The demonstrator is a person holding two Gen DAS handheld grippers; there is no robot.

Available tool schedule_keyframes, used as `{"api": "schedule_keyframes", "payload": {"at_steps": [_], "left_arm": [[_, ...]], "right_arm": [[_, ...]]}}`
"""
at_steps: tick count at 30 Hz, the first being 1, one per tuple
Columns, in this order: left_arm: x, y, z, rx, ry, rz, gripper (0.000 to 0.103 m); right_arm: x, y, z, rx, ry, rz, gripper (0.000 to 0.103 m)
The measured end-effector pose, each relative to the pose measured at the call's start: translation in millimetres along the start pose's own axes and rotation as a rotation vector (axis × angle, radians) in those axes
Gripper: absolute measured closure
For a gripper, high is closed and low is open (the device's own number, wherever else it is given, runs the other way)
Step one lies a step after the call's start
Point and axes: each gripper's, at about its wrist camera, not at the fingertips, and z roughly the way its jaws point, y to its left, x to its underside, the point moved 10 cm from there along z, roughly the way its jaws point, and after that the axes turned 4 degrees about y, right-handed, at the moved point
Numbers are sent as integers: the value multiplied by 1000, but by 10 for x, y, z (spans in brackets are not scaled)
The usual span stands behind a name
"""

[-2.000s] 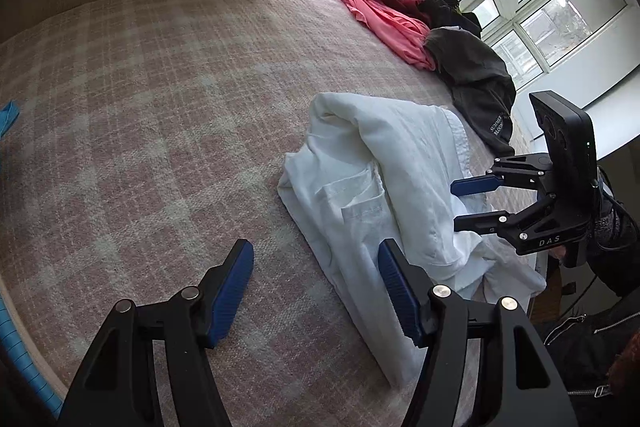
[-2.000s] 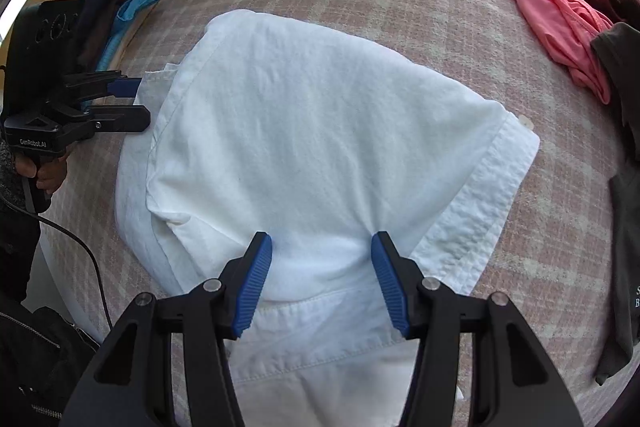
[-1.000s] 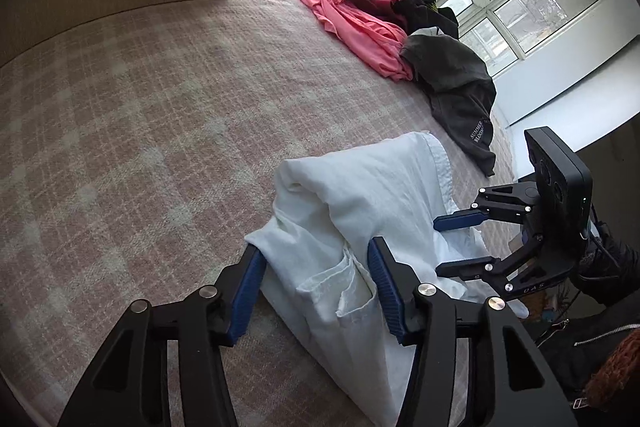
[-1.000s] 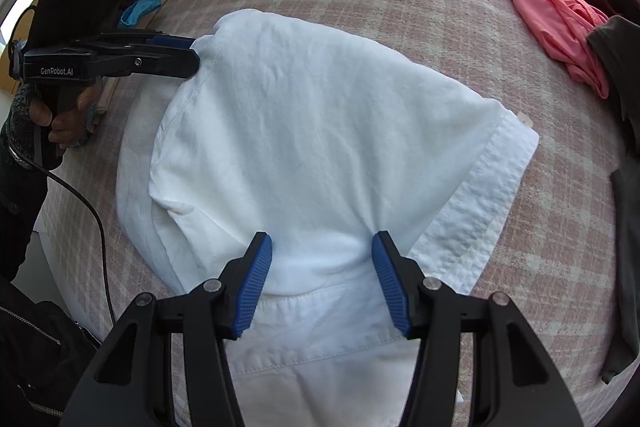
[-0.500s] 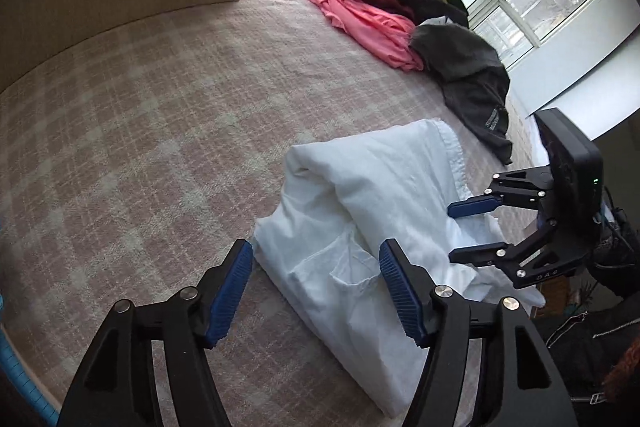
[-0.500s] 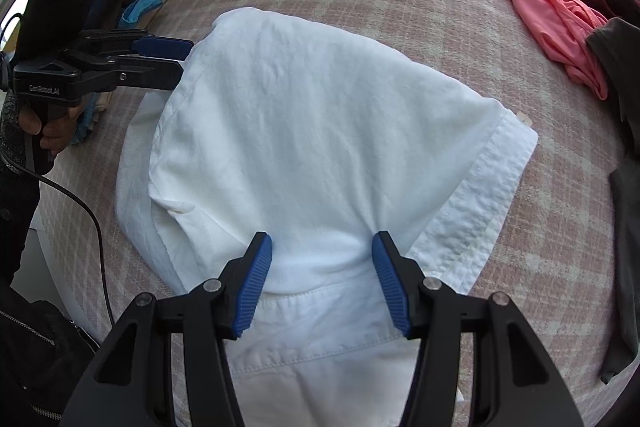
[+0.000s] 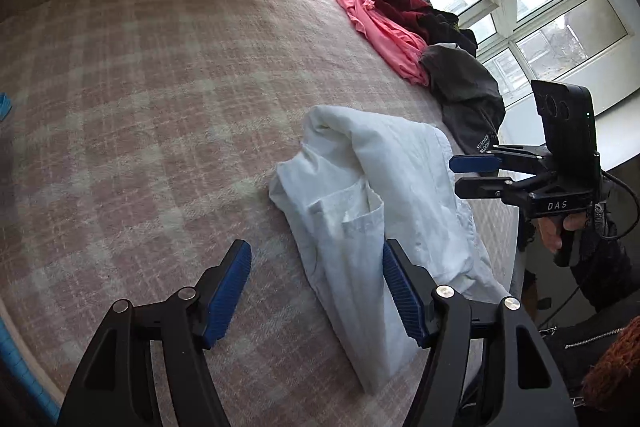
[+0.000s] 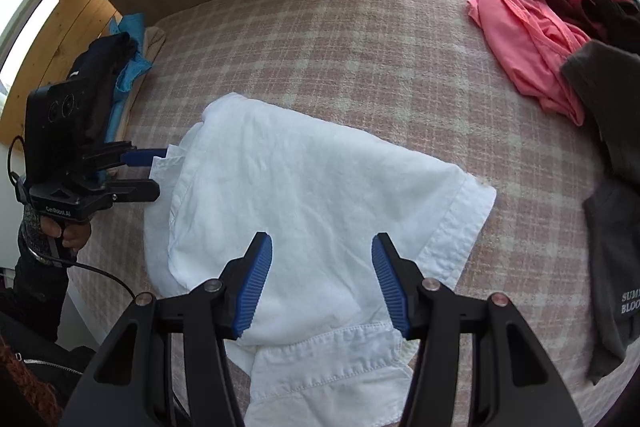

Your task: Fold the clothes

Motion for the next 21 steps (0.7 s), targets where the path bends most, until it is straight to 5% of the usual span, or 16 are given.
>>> {"api": "schedule_keyframes", "payload": {"at_steps": [5,8,11,14,21], "left_arm": [[193,-144,146,-39,68,-11,37],[208,-245,236,-87,88,6,31],[164,-280,296,-147,97,7,29],[106,-310,357,-208,99,-5,29],[39,-382,469,-284,91,-31,28]], "right_arm": [[390,121,215,87,55,-120,51],[321,-80,-83,45,-51,12,51],[304,-614,-314,163,-124,135,51],[375,-951,-308,168,-133,221,51],[322,-853,-114,98,-174,200,48]]}}
